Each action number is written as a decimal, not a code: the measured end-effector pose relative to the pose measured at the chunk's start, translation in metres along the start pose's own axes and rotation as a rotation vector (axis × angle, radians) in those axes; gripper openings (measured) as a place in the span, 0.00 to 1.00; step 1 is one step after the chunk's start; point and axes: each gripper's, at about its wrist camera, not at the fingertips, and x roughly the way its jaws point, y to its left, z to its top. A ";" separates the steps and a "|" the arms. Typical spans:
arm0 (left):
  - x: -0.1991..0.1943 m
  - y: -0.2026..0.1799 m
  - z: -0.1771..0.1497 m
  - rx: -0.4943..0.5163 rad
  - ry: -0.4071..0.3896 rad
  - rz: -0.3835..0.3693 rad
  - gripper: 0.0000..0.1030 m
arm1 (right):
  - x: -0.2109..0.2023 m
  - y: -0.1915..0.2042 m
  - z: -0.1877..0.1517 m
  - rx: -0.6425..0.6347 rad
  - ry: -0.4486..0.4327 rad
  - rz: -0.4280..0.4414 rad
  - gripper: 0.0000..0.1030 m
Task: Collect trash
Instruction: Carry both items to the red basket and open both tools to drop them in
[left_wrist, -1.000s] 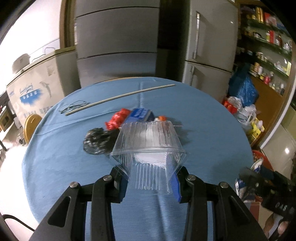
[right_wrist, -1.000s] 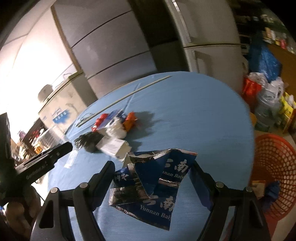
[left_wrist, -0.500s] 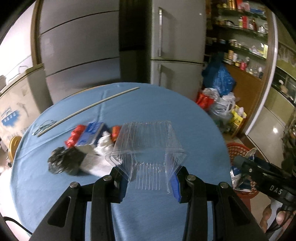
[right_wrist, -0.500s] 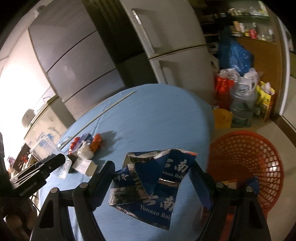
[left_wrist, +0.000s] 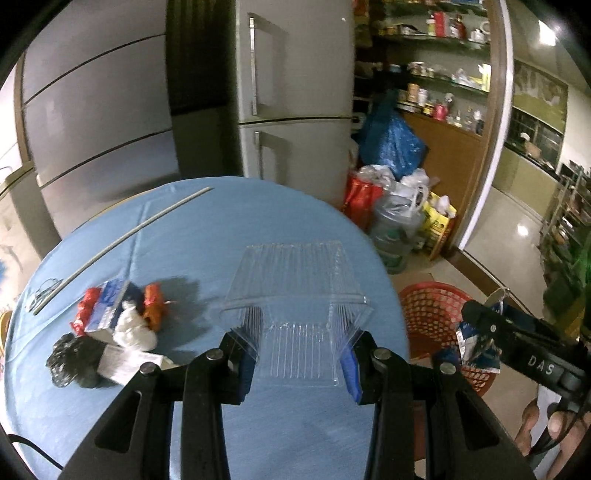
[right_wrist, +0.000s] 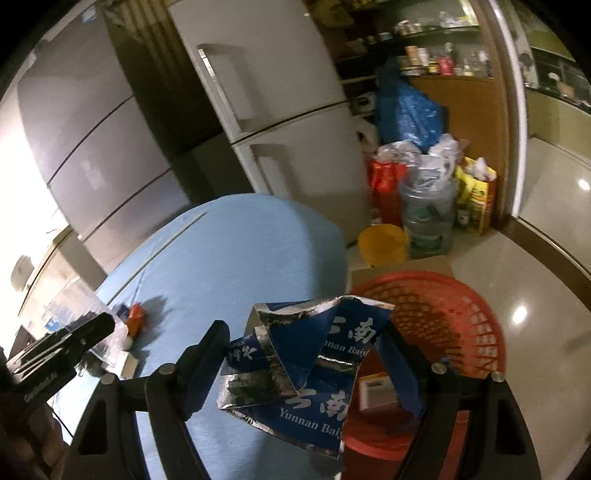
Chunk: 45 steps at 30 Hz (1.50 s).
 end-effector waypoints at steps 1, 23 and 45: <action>0.001 -0.004 0.001 0.006 0.001 -0.006 0.40 | -0.002 -0.006 0.002 0.009 -0.006 -0.012 0.81; 0.032 -0.085 0.014 0.141 0.035 -0.129 0.40 | 0.014 -0.096 0.013 0.086 0.006 -0.180 0.81; 0.072 -0.142 0.010 0.207 0.149 -0.251 0.45 | 0.031 -0.148 0.015 0.197 0.075 -0.247 0.92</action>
